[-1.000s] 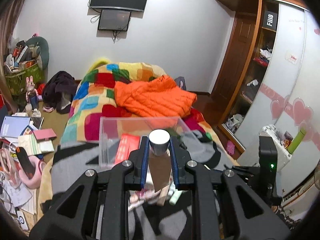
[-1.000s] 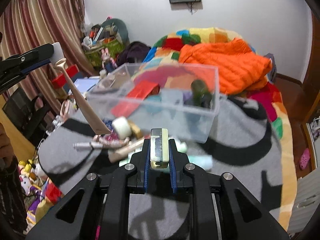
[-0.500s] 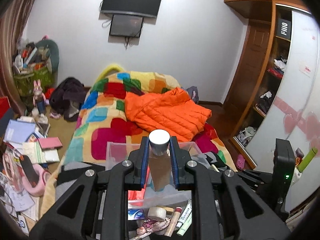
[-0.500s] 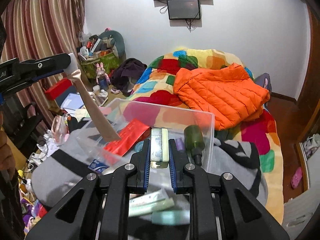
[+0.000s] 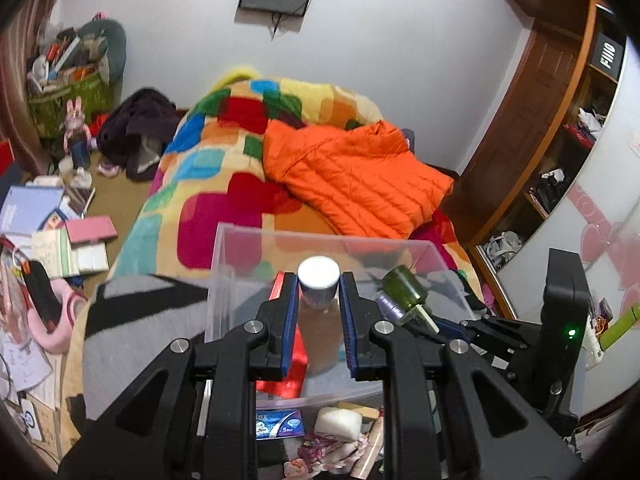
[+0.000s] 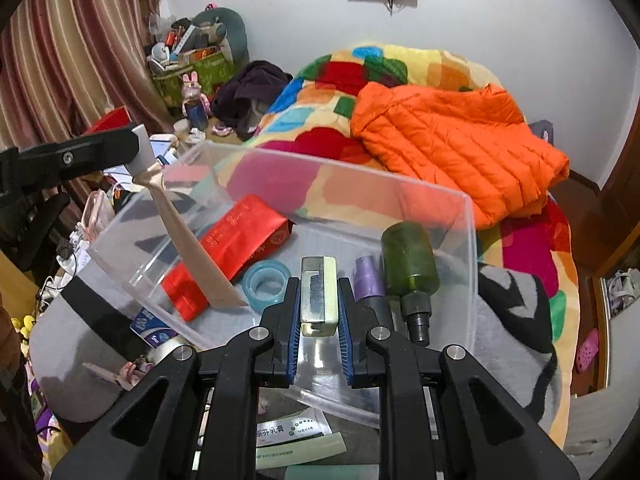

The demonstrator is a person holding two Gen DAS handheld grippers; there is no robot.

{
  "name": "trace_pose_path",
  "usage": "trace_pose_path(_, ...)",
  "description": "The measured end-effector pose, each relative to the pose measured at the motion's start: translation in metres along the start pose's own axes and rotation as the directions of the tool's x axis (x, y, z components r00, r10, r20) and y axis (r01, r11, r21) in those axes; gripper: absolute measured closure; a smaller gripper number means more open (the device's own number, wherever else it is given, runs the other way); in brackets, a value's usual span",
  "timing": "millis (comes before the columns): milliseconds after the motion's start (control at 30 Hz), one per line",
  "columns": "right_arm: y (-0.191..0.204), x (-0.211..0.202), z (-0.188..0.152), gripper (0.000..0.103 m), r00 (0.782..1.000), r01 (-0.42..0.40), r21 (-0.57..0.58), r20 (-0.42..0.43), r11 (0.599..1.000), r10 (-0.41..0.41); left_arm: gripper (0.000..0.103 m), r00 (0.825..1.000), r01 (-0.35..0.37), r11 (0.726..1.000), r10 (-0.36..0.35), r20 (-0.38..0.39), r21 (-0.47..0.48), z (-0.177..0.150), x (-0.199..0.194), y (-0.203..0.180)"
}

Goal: Organize objects
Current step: 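Place the beige tube in the box with the left gripper while the right places the soap box, then grasp the white tape roll with the left gripper while the right grasps the mint-green bottle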

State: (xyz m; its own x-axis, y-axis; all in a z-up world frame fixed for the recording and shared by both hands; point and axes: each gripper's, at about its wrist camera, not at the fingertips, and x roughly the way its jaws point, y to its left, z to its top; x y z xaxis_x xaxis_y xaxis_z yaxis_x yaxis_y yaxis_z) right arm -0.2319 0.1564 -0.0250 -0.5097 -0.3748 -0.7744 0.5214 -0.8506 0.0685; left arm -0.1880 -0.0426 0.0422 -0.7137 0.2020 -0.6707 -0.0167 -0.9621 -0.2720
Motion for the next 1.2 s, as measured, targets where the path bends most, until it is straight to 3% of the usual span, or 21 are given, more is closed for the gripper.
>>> trace_pose_path(233,0.003,0.000,-0.002,0.087,1.000,0.006,-0.030,-0.014,1.000,-0.007,0.083,0.999,-0.034,0.999,0.034,-0.021,0.013,-0.009,0.001,0.004)
trace_pose_path(467,0.002,-0.023,-0.006,0.069,0.999,0.018,-0.028,0.029,0.999,-0.017,0.083,0.999,-0.039,0.998,0.040,-0.022,0.049,-0.023,-0.014,-0.003)
trace_pose_path(633,0.004,-0.050,-0.015,0.052,0.996,0.039,-0.042,0.083,0.998,-0.035,0.063,0.999,-0.044,0.996,0.045,-0.011,0.080,-0.037,-0.027,-0.010)
trace_pose_path(800,0.000,-0.069,-0.029,0.048,0.992,0.057,-0.038,0.113,0.998,-0.053,0.059,0.998,-0.052,0.990,0.055,-0.024,0.129,-0.056,-0.033,-0.020)
trace_pose_path(933,-0.009,-0.076,-0.044,0.041,0.994,0.044,-0.002,0.099,0.999,-0.044,0.045,0.998,-0.049,0.988,0.054,-0.033,0.149,-0.069,-0.036,-0.026)
trace_pose_path(1033,-0.012,-0.079,-0.059,0.028,0.995,0.042,0.018,0.089,0.999,-0.044,0.043,0.997,-0.053,0.985,0.062,-0.046,0.164,-0.078,-0.035,-0.027)
trace_pose_path(1200,-0.016,-0.070,-0.082,0.023,0.998,0.044,0.024,0.040,0.999,-0.045,0.041,0.994,-0.039,0.984,0.056,-0.092,0.174,-0.094,-0.029,-0.026)
